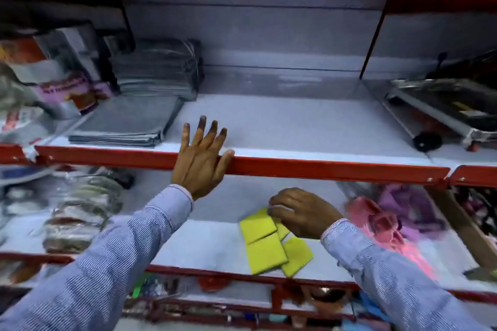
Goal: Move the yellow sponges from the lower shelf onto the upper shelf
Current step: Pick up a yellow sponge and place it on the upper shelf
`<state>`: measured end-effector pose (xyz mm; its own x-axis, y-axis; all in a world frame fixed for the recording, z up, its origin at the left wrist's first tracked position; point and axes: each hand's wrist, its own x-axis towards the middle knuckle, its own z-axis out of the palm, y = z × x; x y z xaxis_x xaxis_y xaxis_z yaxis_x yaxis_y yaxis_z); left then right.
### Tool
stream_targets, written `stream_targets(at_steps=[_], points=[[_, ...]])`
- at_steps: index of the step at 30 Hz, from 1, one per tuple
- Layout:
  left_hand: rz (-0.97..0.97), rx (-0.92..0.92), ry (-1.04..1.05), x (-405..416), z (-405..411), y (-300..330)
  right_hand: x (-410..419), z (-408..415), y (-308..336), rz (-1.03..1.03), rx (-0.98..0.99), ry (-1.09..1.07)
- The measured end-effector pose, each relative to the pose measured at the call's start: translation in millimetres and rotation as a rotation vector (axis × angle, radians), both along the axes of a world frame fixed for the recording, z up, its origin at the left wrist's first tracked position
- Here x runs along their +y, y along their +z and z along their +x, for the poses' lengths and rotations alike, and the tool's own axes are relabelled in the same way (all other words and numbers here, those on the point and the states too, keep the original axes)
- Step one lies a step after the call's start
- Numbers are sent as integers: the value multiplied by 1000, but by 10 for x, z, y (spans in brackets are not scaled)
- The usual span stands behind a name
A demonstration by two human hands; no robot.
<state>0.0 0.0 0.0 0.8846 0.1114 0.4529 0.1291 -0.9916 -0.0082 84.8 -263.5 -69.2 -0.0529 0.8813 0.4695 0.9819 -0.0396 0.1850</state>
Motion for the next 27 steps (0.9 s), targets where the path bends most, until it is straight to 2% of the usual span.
stream_targets(at_steps=[2,4,6,9,13,16,21,24,27], points=[[-11,-3,22,5,13,-16,189,69,-283,-175,126,-157],[-7,-21,16,-7,27,-39,362,164,-588,-416,424,-426],[-30,-25,0,-11,20,-48,518,281,-831,-539,674,-676],[-43,-36,1,1,9,-49,689,385,-1093,-572,891,-897],[-61,-37,14,-6,1,-43,814,351,-1211,-445,1042,-994],[-72,-29,3,-14,-10,-61,727,276,-976,-264,1015,-863],[-95,-16,18,-30,-37,-57,372,-228,-135,46,641,-446],[-105,-19,9,-40,-52,-57,218,-482,318,412,502,-154],[-144,-43,-15,-45,-62,-29,275,-488,780,762,516,-121]])
